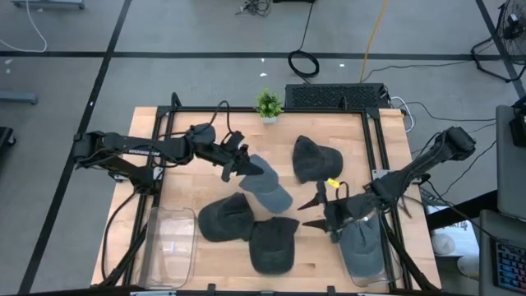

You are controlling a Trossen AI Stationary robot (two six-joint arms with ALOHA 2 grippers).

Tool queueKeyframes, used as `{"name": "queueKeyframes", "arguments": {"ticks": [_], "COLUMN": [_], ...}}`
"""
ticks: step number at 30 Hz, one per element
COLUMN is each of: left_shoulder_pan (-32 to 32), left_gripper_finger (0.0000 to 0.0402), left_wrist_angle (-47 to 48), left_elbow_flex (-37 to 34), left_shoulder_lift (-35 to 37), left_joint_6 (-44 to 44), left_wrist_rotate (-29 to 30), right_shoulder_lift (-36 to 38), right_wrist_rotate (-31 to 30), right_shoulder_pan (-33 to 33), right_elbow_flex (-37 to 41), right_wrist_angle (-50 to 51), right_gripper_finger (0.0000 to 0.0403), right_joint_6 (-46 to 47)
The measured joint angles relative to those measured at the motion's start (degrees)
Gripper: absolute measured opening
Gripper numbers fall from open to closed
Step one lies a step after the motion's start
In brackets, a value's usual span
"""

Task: Pick & Place hat
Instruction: Put the gray cap into the right transparent bin

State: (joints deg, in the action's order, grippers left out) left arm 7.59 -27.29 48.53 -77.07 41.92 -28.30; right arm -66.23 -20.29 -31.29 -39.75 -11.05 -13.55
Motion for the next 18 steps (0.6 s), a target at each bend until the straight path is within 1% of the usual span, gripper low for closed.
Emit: {"name": "queueKeyframes", "arguments": {"ticks": [2,6,9,11,15,16,18], "left_shoulder_pan": [0.4,1.0,1.0,1.0,0.9,0.6,-0.1], "left_gripper_finger": [0.0002,0.0001,0.0001,0.0001,0.0001,0.0001,0.0001], "left_wrist_angle": [0.1,0.1,0.2,0.5,2.7,4.4,7.1], "left_elbow_flex": [0.3,1.8,3.1,4.3,7.8,8.7,9.9], "left_shoulder_lift": [0.0,-0.1,-0.2,-0.3,-0.2,-0.2,-0.2], "left_joint_6": [-0.3,-1.2,-2.2,-2.5,-3.5,-4.1,-5.3], "left_wrist_rotate": [0.3,1.4,1.4,1.2,0.4,0.3,0.5], "right_shoulder_lift": [-3.1,-8.7,-11.5,-13.1,-15.1,-15.4,-15.6], "right_wrist_rotate": [-4.3,-17.0,-24.1,-26.3,-26.6,-27.5,-31.3], "right_shoulder_pan": [-0.2,-0.3,-0.3,-0.3,-0.3,-0.3,-0.7], "right_elbow_flex": [0.1,0.2,0.2,0.2,0.2,0.2,0.2], "right_wrist_angle": [-2.2,-11.8,-15.3,-15.3,-16.9,-17.9,-19.1], "right_gripper_finger": [0.0215,0.0215,0.0215,0.0215,0.0215,0.0215,0.0215], "right_joint_6": [-5.3,-16.6,-22.2,-24.2,-26.0,-26.9,-29.2]}}
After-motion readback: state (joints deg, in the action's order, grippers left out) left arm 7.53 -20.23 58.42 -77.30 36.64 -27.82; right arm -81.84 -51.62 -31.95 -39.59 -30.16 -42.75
